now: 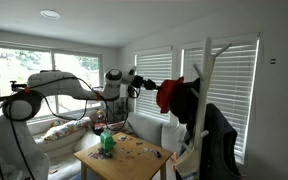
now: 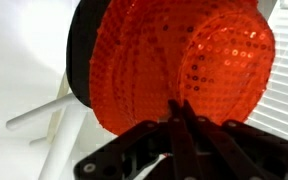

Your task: Pick up the black hat and hang it on the coat hanger, pick up the orange hate and hang it on top of the black hat

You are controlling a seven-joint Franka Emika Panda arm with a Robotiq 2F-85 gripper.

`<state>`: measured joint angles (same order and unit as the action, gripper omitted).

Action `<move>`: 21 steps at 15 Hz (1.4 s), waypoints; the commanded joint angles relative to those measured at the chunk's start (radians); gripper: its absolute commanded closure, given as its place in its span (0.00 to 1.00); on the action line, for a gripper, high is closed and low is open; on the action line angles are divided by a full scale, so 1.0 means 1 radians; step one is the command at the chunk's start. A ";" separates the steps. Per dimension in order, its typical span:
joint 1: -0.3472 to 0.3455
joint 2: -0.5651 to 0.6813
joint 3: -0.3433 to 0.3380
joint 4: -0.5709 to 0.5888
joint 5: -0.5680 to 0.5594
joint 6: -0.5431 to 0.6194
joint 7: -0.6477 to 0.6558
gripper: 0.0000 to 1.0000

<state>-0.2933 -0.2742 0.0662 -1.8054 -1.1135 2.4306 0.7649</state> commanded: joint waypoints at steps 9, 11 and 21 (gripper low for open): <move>0.051 0.060 -0.106 0.040 -0.117 -0.040 0.220 0.99; 0.052 0.071 -0.112 0.060 -0.145 -0.053 0.257 0.99; 0.116 0.124 -0.094 0.124 -0.236 -0.233 0.314 0.99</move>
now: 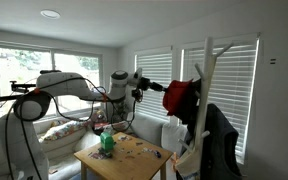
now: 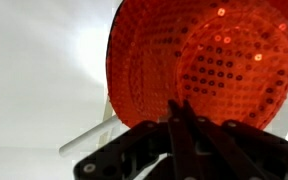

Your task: Pick up the black hat and hang it on the coat hanger, pick up the orange hate and hang it on top of the black hat

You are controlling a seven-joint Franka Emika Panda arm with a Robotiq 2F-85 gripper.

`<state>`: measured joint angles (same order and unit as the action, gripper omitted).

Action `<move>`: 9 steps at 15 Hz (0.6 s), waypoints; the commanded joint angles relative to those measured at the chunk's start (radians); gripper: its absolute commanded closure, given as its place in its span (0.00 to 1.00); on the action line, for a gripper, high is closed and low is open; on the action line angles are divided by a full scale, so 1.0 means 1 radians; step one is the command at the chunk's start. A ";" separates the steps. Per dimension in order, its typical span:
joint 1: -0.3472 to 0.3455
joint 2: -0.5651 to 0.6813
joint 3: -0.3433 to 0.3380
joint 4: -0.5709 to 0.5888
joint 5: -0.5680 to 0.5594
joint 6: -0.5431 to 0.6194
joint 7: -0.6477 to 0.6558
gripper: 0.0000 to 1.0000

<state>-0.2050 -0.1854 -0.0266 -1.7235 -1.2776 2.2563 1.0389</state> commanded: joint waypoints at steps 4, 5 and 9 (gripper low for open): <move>0.054 0.058 0.003 0.036 -0.215 -0.142 0.062 0.99; 0.062 0.063 0.001 0.036 -0.236 -0.160 0.065 0.99; 0.075 0.062 -0.014 0.011 -0.274 -0.182 0.095 0.99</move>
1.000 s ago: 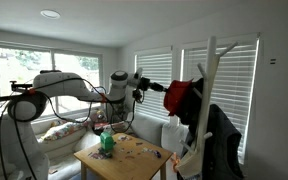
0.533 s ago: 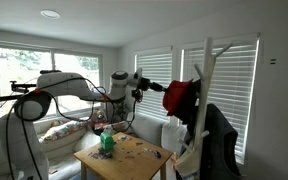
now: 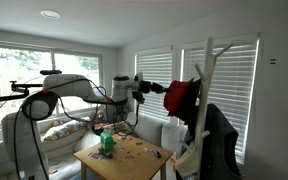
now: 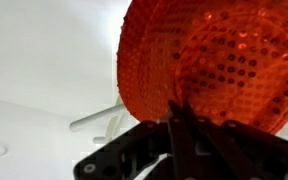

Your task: Pick up the black hat and hang it on the coat hanger, pick up the orange hate and hang it on top of the black hat

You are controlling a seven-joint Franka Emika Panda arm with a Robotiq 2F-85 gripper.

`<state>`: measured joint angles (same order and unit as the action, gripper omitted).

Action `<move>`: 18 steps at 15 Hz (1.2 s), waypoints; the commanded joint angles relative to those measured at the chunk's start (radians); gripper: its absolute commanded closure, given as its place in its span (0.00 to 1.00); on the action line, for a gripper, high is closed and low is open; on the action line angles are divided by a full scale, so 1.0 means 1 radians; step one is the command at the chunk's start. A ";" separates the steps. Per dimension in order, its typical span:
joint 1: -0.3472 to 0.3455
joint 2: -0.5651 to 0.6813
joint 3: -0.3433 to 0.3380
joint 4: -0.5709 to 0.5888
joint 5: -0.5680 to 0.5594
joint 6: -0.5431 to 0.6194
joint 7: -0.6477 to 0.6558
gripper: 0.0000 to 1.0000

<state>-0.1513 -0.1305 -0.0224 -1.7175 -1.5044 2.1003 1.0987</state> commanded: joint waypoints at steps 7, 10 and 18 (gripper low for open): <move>0.027 0.003 -0.027 -0.017 0.009 -0.019 0.020 0.57; 0.029 0.004 -0.027 -0.014 0.011 -0.019 0.021 0.37; 0.041 0.010 -0.025 -0.015 0.083 -0.017 0.032 0.00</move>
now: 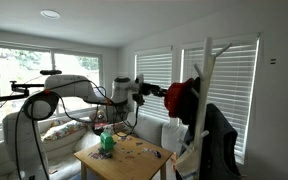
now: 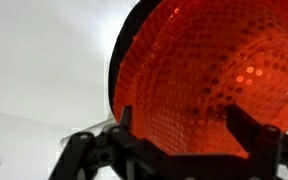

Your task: Pick up the black hat and hang it on the coat hanger, pick up the orange hate and hang it on top of the black hat

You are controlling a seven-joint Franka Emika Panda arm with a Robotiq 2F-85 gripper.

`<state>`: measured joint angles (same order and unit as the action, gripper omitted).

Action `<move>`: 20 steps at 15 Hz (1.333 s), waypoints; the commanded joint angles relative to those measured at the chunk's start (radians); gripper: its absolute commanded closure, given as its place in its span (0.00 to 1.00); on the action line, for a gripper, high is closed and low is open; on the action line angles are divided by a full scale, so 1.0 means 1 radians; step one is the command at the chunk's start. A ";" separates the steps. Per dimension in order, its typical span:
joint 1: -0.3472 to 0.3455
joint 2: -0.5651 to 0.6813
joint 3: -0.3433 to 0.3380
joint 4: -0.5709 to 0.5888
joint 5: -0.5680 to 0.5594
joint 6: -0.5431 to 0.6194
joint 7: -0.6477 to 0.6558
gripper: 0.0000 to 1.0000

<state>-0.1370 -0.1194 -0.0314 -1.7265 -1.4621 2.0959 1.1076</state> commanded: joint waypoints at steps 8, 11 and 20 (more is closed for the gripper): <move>0.051 0.002 -0.004 0.028 0.170 -0.029 0.055 0.00; 0.067 -0.005 0.006 0.062 0.264 -0.076 0.043 0.00; 0.115 -0.073 0.050 0.181 0.572 -0.300 -0.038 0.00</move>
<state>-0.0343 -0.1711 0.0009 -1.5834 -0.9746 1.8872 1.1059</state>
